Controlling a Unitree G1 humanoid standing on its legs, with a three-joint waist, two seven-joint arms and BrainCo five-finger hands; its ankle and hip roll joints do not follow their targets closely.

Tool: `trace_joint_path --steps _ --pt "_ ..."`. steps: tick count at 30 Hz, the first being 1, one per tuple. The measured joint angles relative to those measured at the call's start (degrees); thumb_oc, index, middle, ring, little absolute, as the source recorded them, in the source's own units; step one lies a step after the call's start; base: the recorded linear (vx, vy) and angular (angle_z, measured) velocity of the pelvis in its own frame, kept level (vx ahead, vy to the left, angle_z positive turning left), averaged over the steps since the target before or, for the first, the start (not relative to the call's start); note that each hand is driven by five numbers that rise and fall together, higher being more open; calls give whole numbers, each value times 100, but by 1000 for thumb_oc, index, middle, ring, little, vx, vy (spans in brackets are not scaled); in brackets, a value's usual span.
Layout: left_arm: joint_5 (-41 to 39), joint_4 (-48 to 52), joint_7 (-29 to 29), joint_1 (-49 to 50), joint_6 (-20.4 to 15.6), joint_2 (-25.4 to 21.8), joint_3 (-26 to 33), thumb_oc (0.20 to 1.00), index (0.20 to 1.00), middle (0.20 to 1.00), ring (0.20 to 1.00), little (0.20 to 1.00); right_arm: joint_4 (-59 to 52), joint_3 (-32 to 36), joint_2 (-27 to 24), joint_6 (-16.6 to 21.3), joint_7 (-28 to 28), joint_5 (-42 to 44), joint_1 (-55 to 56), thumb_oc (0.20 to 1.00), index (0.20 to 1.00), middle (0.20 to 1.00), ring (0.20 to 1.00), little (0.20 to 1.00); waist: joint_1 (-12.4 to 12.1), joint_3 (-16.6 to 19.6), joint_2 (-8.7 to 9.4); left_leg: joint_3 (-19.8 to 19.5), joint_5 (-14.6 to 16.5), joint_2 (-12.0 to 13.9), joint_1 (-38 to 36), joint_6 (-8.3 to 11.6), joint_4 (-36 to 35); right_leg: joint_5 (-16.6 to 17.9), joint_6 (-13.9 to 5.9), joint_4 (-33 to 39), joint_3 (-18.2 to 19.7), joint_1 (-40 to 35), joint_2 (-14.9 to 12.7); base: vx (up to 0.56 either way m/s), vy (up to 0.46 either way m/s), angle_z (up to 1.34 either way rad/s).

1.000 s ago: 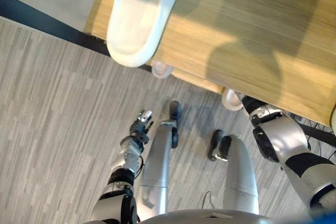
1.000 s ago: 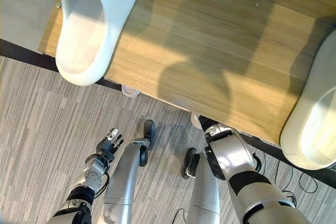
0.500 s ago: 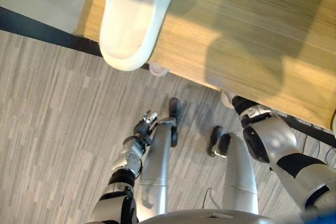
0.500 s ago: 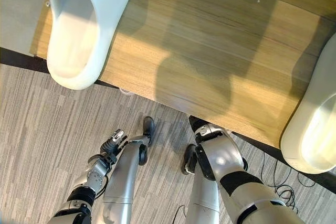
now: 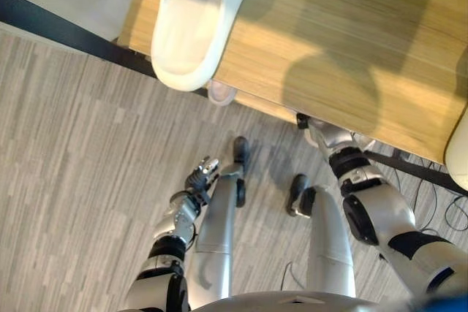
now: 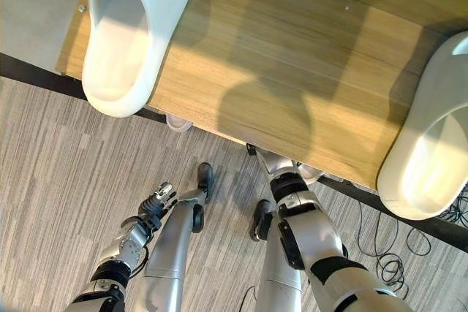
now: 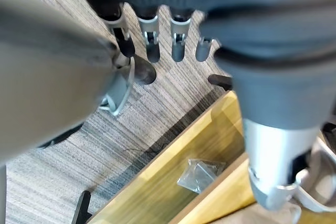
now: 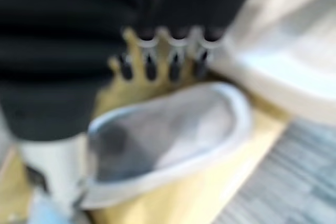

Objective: Arrange the slippers neatly on the shoe rack.

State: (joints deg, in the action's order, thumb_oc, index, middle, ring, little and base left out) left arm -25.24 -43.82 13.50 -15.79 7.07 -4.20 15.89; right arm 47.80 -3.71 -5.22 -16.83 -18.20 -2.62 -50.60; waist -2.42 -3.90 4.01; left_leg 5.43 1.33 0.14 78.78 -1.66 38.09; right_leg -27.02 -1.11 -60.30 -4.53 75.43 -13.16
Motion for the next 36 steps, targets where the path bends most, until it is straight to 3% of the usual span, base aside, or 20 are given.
trace_joint_path --steps 5,7,10,13,15,19,21,24,26,29,30,31,33,36 --pt "-19 14 17 11 2 -11 48 1000 1000 1000 1000 1000 -146 24 -66 -30 13 -223 121 1000 1000 1000 1000 1000 -4 1 -3 30 12 6 22 -41 73 42 10 -20 41 16 9 17 -18 -1" --pt "-445 16 159 -86 91 241 799 1000 1000 1000 1000 1000 -281 38 -134 -72 46 -278 163 1000 1000 1000 1000 1000 -18 7 -5 27 84 3 110 -64 218 -19 -2 -128 42 61 -16 66 -38 3" --pt "-1130 12 159 -348 252 311 1485 1000 1000 1000 1000 1000 -435 32 -230 -60 58 -440 302 1000 1000 1000 1000 1000 -38 25 -1 26 218 -14 375 -75 565 -156 15 -445 54 272 -87 94 -35 8" --pt "-1816 207 -138 -869 141 391 2223 1000 1000 1000 1000 1000 -567 17 -344 -66 58 -496 505 1000 1000 1000 1000 1000 -55 36 -3 2 537 -2 810 -138 1389 -492 33 -1112 64 528 -175 101 -44 10" --pt "-2001 235 -238 -1066 68 380 2235 1000 1000 1000 1000 1000 -617 -5 -395 -59 52 -504 552 1000 1000 1000 1000 1000 -58 39 0 -11 621 -1 915 -135 1604 -558 21 -1296 68 594 -191 89 -72 6" --pt "-2174 718 -392 -1315 -154 833 2014 1000 1000 1000 1000 1000 -639 51 -432 42 -107 -508 854 1000 1000 1000 1000 1000 -98 88 38 -165 997 -44 1212 -73 2496 -1003 66 -2081 -44 604 -343 18 -112 15" --pt "-2174 713 -454 -1350 -162 1004 1957 1000 1000 1000 1000 1000 -604 52 -440 85 -244 -504 920 1000 1000 1000 1000 1000 -82 126 71 -179 1016 -45 1281 -57 2575 -1103 124 -2199 -170 589 -448 -7 -142 28" --pt "-2260 729 -599 -1363 -214 1174 1997 1000 1000 1000 1000 1000 -567 21 -435 141 -379 -505 1023 1000 1000 1000 1000 1000 -51 206 118 -154 989 161 1337 -110 2775 -1275 229 -2377 -512 396 -594 20 -117 27" --pt "-2260 866 -731 -1297 -391 1305 1906 1000 1000 1000 1000 1000 -510 13 -429 184 -450 -496 982 1000 1000 1000 1000 1000 -53 247 181 -200 1118 181 1371 -115 3080 -1424 251 -2623 -571 323 -641 19 -13 12" --pt "-2260 866 -759 -1306 -398 1289 1807 1000 1000 1000 1000 1000 -522 17 -433 295 -475 -498 949 1000 1000 1000 1000 1000 -24 285 229 -193 1137 178 1372 -114 3146 -1510 253 -2698 -566 315 -674 116 -121 0" --pt "-2289 776 -752 -1302 -442 1336 1864 1000 1000 1000 1000 1000 -404 -78 -463 271 -449 -484 933 1000 1000 1000 1000 1000 -62 301 240 -207 1109 261 1397 9 3429 -1461 137 -2932 -580 279 -666 69 -23 -10" --pt "-2373 672 -760 -1278 -409 1354 1918 1000 1000 1000 1000 1000 -194 -116 -444 262 -383 -470 884 1000 1000 1000 1000 1000 -54 307 249 -127 1283 359 1380 -172 3725 -1587 173 -3195 -631 177 -745 0 0 0" --pt "-2372 586 -745 -1229 -322 1324 1897 1000 1000 1000 1000 1000 -140 -138 -415 249 -216 -435 779 1000 1000 1000 1000 1000 11 317 268 -90 1543 389 1410 -203 4158 -1924 191 -3622 -615 99 -878 -7 -5 10" --pt "-2368 524 -723 -1216 -122 1247 1888 1000 1000 1000 1000 1000 -44 -126 -315 153 15 -423 659 1000 1000 1000 1000 1000 4 333 312 0 1630 463 1467 -134 4320 -2160 257 -3857 -557 155 -960 -25 -25 9"
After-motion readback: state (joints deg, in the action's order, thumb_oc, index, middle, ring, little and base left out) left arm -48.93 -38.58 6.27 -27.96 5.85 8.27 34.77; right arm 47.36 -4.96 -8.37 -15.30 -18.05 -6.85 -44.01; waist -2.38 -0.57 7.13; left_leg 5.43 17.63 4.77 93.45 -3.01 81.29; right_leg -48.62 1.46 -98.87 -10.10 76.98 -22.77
